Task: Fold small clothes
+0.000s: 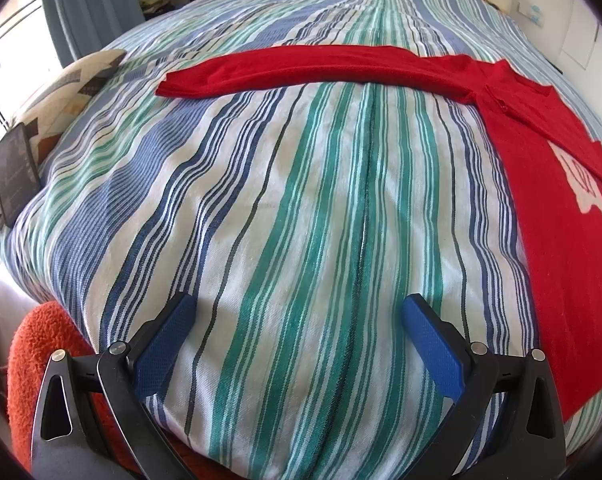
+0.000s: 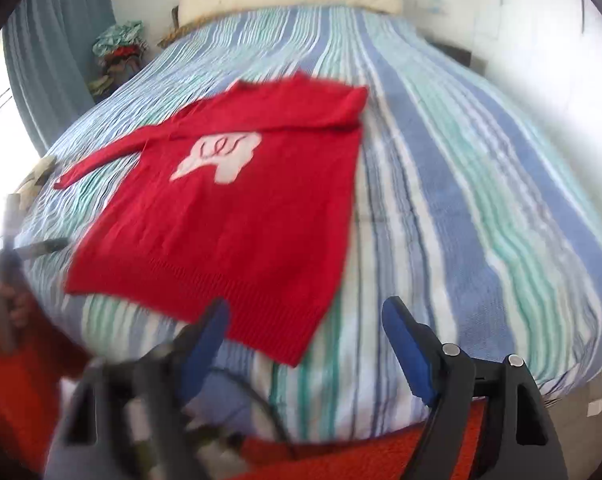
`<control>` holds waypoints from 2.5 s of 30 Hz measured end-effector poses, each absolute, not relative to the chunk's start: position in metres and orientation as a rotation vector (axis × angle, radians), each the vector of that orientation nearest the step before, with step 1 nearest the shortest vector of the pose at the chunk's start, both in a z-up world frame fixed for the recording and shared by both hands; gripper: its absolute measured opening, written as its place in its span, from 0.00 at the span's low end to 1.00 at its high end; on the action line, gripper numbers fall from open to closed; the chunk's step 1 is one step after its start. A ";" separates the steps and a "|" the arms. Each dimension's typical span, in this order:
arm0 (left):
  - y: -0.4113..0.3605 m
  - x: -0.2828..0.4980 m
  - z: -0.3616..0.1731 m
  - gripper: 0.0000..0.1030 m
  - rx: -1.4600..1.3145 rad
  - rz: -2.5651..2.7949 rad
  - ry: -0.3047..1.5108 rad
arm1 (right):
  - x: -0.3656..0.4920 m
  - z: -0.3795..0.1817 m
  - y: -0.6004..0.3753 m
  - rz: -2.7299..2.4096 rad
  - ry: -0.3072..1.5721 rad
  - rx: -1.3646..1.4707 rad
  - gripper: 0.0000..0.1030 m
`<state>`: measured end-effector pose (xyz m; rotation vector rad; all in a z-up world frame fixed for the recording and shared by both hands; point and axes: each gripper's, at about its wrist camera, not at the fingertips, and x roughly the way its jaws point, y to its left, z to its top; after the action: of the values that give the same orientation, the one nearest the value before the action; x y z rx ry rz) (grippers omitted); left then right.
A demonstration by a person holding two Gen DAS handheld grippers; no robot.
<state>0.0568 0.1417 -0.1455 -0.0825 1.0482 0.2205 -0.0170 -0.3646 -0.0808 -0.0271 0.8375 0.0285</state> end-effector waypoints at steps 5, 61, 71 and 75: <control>0.143 0.056 -0.146 0.99 -0.089 0.214 1.050 | -0.031 -0.071 -0.392 -0.138 0.754 -0.125 0.80; 0.357 0.201 -0.148 0.72 -0.804 0.277 1.011 | -0.036 -0.094 -0.420 -0.195 0.828 -0.161 0.81; 0.281 0.271 -0.067 0.02 -0.540 0.192 0.938 | -0.029 -0.100 -0.408 -0.180 0.857 -0.229 0.81; 0.167 0.309 0.020 0.02 -0.400 -0.054 0.857 | -0.028 -0.098 -0.405 -0.174 0.836 -0.241 0.81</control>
<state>0.3093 0.1671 0.0200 -0.4004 0.8573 -0.0540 -0.0280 -0.4050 -0.0980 -0.2415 0.8358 -0.1740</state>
